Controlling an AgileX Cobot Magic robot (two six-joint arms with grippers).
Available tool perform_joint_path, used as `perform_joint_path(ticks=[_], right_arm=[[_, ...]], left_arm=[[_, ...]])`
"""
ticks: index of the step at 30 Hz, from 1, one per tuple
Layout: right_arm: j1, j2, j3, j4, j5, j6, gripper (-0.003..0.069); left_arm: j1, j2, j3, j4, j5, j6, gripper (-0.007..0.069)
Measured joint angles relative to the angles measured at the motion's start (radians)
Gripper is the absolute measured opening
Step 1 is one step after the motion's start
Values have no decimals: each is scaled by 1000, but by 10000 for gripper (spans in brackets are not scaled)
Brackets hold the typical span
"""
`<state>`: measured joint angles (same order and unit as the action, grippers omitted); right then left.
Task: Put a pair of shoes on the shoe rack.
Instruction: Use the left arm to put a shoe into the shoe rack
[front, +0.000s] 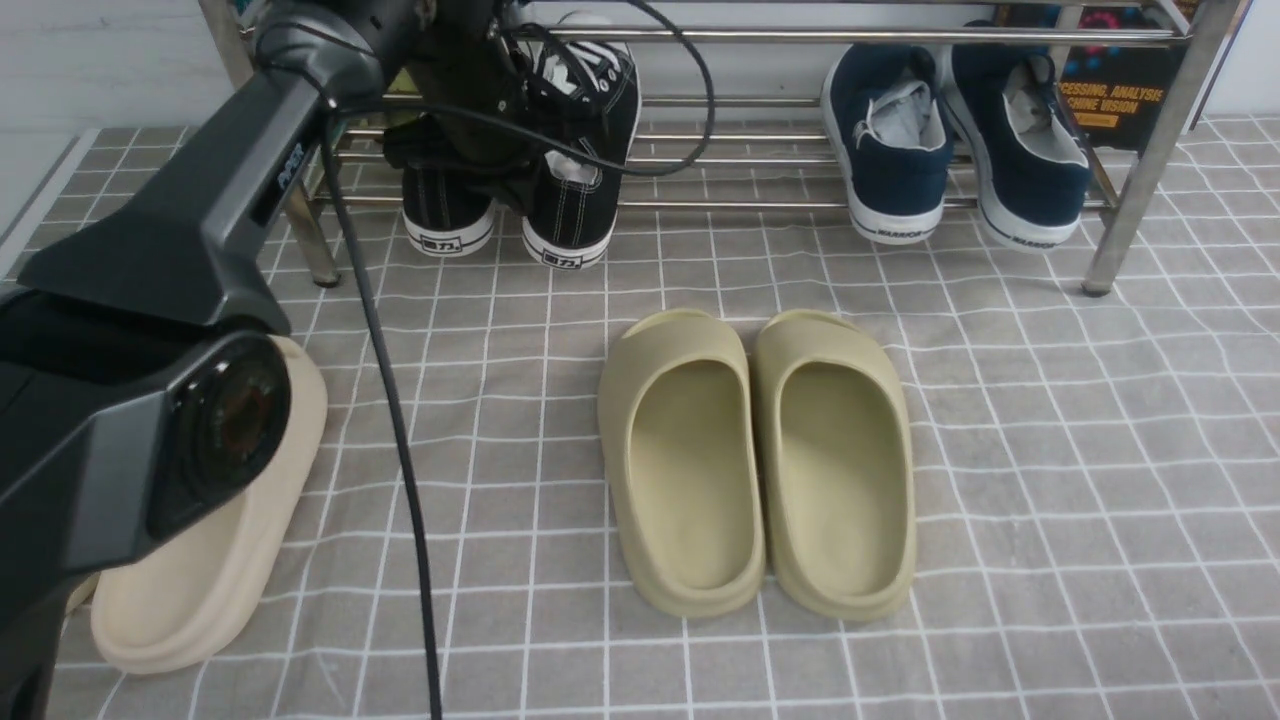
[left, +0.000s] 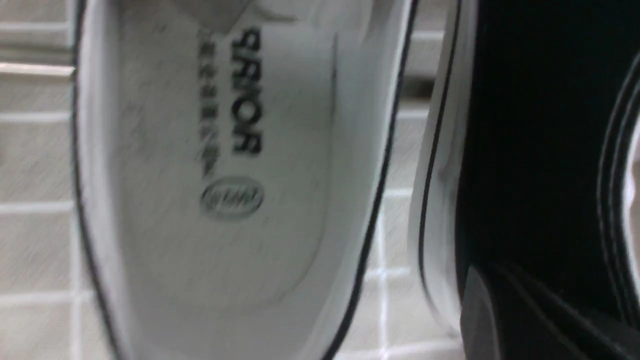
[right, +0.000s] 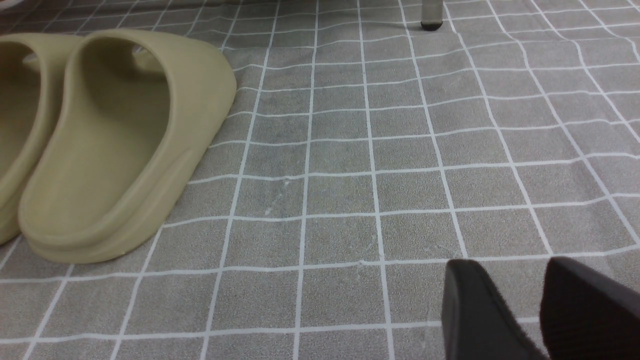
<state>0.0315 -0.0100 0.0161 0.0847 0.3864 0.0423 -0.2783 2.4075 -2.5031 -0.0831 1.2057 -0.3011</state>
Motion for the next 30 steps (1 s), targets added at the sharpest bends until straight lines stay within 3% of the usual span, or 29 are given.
perform_joint_path(ticks=[8, 18, 21, 22, 23, 26, 27, 30], right_arm=[[0, 0, 0, 0, 0, 0, 239], [0, 0, 0, 0, 0, 0, 239], [0, 0, 0, 0, 0, 0, 239], [0, 0, 0, 0, 0, 0, 239], [0, 0, 0, 0, 0, 0, 239], [0, 0, 0, 0, 0, 0, 239], [0, 0, 0, 0, 0, 0, 239], [0, 0, 0, 0, 0, 0, 239]], left_arm=[[2, 2, 0, -46, -222, -29, -13], [3, -34, 0, 9, -241, -90, -5], [3, -43, 0, 5, -247, -90, 55], [3, -44, 0, 5, -247, -90, 99], [3, -43, 0, 4, -243, -90, 195], [2, -36, 0, 4, -228, -89, 303], [2, -23, 0, 4, -221, -81, 377], [2, -3, 0, 1, -220, -72, 400]])
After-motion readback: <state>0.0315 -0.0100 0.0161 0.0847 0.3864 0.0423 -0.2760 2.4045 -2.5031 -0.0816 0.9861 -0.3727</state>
